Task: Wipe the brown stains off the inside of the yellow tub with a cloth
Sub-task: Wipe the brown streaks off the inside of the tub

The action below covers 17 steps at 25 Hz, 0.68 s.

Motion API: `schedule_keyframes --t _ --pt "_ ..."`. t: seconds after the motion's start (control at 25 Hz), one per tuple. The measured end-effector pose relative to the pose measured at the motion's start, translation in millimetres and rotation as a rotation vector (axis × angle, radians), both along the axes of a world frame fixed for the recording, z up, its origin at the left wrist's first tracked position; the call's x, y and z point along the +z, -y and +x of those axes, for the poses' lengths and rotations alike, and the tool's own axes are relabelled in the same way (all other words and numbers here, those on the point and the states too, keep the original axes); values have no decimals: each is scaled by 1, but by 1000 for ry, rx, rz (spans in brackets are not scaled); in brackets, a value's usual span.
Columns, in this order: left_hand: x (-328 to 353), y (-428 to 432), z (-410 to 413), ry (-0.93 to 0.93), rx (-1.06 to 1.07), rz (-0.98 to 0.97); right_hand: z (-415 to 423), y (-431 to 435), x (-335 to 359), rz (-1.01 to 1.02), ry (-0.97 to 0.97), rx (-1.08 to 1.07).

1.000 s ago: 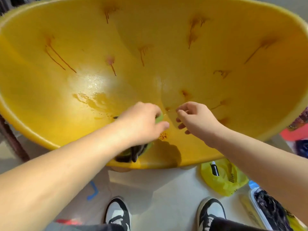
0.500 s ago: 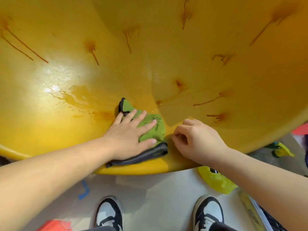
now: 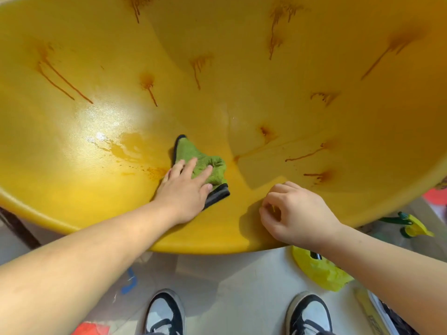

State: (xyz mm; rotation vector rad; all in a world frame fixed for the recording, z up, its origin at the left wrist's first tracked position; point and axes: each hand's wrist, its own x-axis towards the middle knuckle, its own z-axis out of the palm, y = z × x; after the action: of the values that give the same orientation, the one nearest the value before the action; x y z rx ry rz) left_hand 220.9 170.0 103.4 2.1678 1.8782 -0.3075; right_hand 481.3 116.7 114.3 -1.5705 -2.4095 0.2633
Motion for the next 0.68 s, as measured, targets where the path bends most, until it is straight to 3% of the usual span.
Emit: schedule_keyframes --t 0.08,0.16,0.28,0.36,0.52,0.56,0.68 --pt "-3 19 25 47 31 -4 0 -2 -1 11 9 -2" --pt "1 43 48 117 -182 -14 -3 -5 1 17 0 -43" --pt "12 23 12 143 -456 -46 -11 -11 0 26 19 -101" --pt "14 5 -29 35 -382 -34 -20 -13 1 31 37 -87" --pt "7 -1 -52 -103 111 100 -50 -20 -3 -5 0 -38" --pt "6 3 -41 -55 89 67 -59 -23 -5 -27 -2 -31" --pt "7 4 -44 95 -253 1 -80 -37 -14 -34 28 -19"
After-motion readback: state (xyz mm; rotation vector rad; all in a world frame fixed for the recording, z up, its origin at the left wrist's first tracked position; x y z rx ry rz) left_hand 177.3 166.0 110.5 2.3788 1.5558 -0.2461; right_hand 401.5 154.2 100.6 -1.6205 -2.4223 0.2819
